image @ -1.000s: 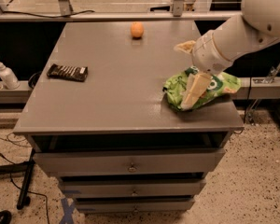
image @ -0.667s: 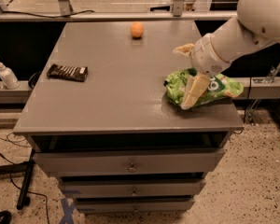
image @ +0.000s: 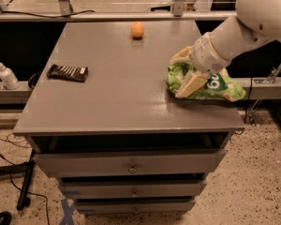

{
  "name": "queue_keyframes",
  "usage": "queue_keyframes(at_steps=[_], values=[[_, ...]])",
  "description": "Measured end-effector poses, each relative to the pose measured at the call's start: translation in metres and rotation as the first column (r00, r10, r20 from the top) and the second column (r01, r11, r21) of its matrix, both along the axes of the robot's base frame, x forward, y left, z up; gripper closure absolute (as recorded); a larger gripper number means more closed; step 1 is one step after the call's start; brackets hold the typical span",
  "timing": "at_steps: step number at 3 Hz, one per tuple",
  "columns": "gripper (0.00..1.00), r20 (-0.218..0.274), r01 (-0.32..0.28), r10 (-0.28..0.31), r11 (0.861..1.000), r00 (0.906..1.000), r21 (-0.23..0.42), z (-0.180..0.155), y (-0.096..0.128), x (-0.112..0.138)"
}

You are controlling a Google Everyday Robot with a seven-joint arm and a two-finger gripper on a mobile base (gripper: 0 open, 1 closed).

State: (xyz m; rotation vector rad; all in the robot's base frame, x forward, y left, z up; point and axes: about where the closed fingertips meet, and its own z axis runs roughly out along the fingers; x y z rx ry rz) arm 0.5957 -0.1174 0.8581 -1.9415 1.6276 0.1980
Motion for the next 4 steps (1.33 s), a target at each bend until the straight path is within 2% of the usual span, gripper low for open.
queue_keyframes(at_steps=[2,3,4], values=[[0.87,0.006,-0.042,0.042,0.999,0.9991,-0.02,0.009,0.013,0.001],[1.0,0.031,-0.069,0.07,0.997,0.9971,-0.029,0.021,0.027,0.007],[1.0,0.136,-0.131,0.133,0.991,0.9817,-0.019,0.058,0.05,0.028]])
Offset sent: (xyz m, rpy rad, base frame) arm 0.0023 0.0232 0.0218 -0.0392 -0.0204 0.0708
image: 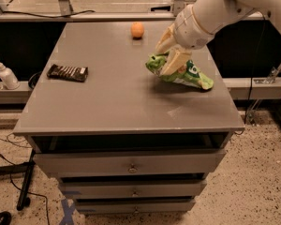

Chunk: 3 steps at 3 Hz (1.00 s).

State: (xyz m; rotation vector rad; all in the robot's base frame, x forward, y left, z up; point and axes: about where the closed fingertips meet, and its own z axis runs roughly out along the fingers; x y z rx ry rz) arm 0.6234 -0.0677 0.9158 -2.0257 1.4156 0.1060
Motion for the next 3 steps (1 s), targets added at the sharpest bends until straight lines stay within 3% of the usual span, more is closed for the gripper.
queue_keyframes(at_steps=[1,2,3], values=[[1.0,0.003,-0.012,0.012,1.0,0.9999,-0.01,0.0,0.002,-0.001],[1.0,0.059,-0.078,0.081,0.996,0.995,-0.048,0.007,0.004,0.011],[1.0,0.13,-0.186,0.202,0.974,0.9706,-0.129,0.014,0.009,0.041]])
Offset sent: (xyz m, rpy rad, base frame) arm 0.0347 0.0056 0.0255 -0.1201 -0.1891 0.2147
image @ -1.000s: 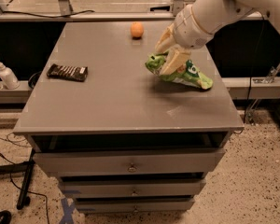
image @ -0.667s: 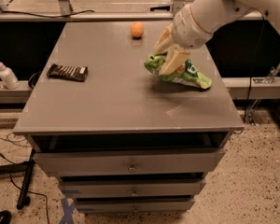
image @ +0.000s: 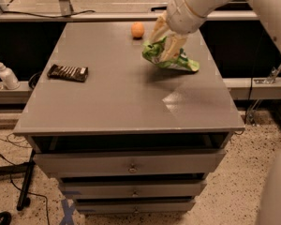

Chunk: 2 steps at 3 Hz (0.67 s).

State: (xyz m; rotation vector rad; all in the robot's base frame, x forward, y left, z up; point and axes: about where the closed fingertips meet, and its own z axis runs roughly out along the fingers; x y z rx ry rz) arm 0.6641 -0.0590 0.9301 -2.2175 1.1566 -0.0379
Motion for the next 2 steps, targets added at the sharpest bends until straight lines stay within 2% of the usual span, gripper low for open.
queue_keyframes(at_steps=[1,2], values=[[1.0,0.067,-0.126,0.13,0.99,0.9892,-0.065,0.0,0.005,0.035],[1.0,0.124,-0.172,0.186,0.978,0.9748,-0.117,-0.002,-0.009,0.067]])
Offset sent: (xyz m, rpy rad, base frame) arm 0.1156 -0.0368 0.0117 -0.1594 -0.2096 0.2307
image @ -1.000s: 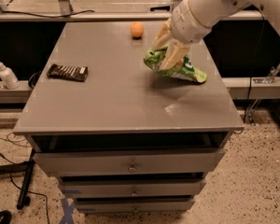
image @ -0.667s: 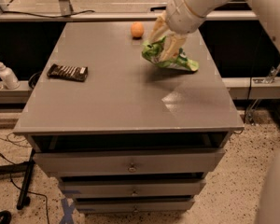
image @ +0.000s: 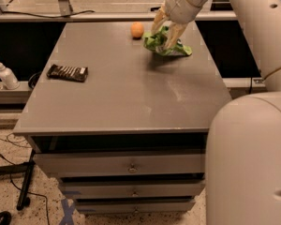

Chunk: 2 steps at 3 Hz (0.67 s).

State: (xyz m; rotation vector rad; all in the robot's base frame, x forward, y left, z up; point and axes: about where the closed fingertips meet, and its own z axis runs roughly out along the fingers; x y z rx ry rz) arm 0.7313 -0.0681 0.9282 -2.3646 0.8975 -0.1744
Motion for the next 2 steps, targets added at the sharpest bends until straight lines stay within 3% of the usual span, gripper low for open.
queue_keyframes(at_steps=[2], values=[[1.0,0.074,-0.079,0.083,0.995,0.9938,-0.054,-0.006,-0.01,0.033]])
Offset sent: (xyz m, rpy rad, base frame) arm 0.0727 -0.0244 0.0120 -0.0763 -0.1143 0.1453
